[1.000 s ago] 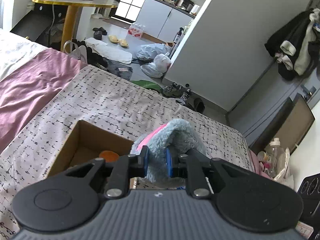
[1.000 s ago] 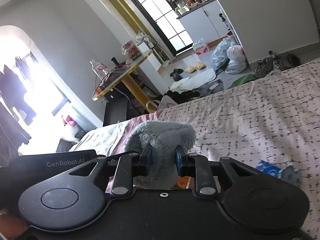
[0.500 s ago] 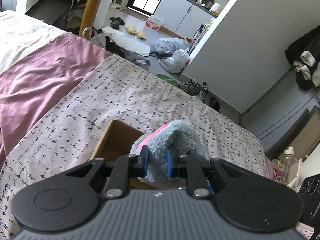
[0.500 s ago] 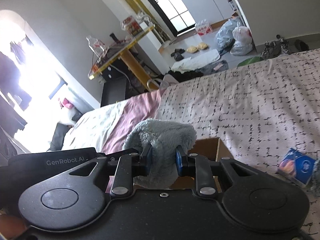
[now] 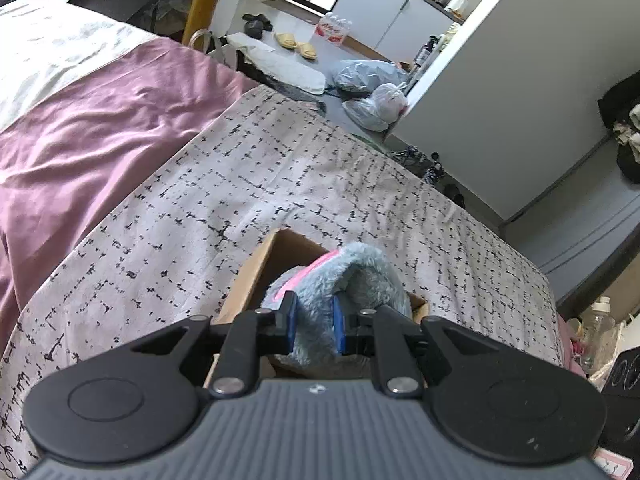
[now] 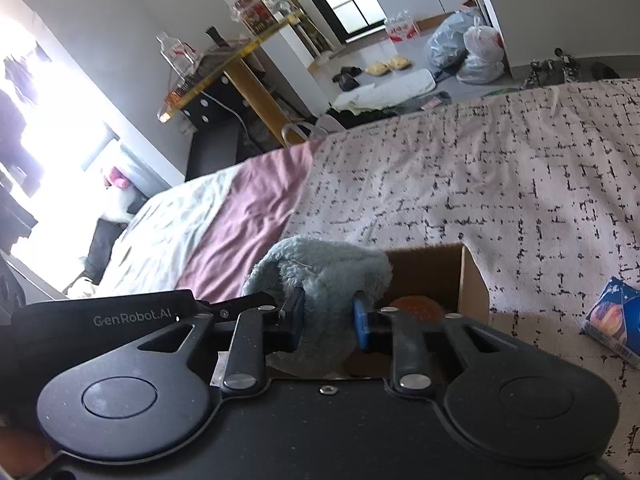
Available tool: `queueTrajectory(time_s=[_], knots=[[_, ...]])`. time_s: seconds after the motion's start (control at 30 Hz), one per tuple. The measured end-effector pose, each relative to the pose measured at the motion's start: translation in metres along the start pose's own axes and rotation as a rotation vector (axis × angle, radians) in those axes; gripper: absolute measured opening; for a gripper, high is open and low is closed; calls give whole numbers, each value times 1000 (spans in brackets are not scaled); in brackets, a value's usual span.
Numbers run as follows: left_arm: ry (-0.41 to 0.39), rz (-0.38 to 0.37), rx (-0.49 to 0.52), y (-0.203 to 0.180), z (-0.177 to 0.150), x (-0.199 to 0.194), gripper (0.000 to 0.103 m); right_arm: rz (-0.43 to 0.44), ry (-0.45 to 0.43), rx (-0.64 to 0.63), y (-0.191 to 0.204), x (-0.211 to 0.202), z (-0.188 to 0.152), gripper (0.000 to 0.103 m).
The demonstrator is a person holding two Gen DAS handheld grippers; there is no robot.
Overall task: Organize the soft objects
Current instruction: 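Carry both items over the box and open right tool to drop the slipper, then open left tool to drop the grey plush into the box, then grasp the small blue knitted plush with right tool while left tool approaches the blue packet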
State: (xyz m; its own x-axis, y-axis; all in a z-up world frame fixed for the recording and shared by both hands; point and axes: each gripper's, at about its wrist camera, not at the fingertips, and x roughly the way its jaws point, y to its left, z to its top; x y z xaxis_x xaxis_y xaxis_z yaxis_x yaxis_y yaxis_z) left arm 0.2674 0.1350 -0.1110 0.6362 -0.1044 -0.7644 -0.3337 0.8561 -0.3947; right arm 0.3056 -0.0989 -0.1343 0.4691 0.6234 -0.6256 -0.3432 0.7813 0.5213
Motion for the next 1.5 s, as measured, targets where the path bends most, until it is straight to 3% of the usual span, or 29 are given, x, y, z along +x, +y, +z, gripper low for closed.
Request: queueTrajectory(time_s=[0.07,0.17,0.3,0.4,0.47,0.73,0.8,0.97,1.3,1.5], knots=[[0,25,-2,1,1,0,18,-33,13,-7,2,1,0,33],[-20,45,1,1,2,-8,22,-27,3,-8,0,-7,0,46],[-21,58,2,0,3,-16,24,-21,-12,9,-3,-20,3,48],[-30,74,14,-4,1,-23,35,-25,-19,3,-3,-27,3,55],[-40,84,26,-7,-2,-27,50,-32,-24,-2,-4,-33,1,58],[-86,140,82,-24,-20,-45,78,-40,-34,5,-19,-66,-10,69],[-89,154,102,-29,-25,-47,79,-25,-51,11,-24,-78,-13,76],[-48,207,138,-48,-39,-49,81,-51,-79,-16,-34,-105,-16,82],[-60,188,194,-83,-68,-65,87,-109,-119,-66,-59,-154,-20,94],[-66,177,212,-98,-80,-73,94,-123,-125,-55,-79,-170,-23,95]])
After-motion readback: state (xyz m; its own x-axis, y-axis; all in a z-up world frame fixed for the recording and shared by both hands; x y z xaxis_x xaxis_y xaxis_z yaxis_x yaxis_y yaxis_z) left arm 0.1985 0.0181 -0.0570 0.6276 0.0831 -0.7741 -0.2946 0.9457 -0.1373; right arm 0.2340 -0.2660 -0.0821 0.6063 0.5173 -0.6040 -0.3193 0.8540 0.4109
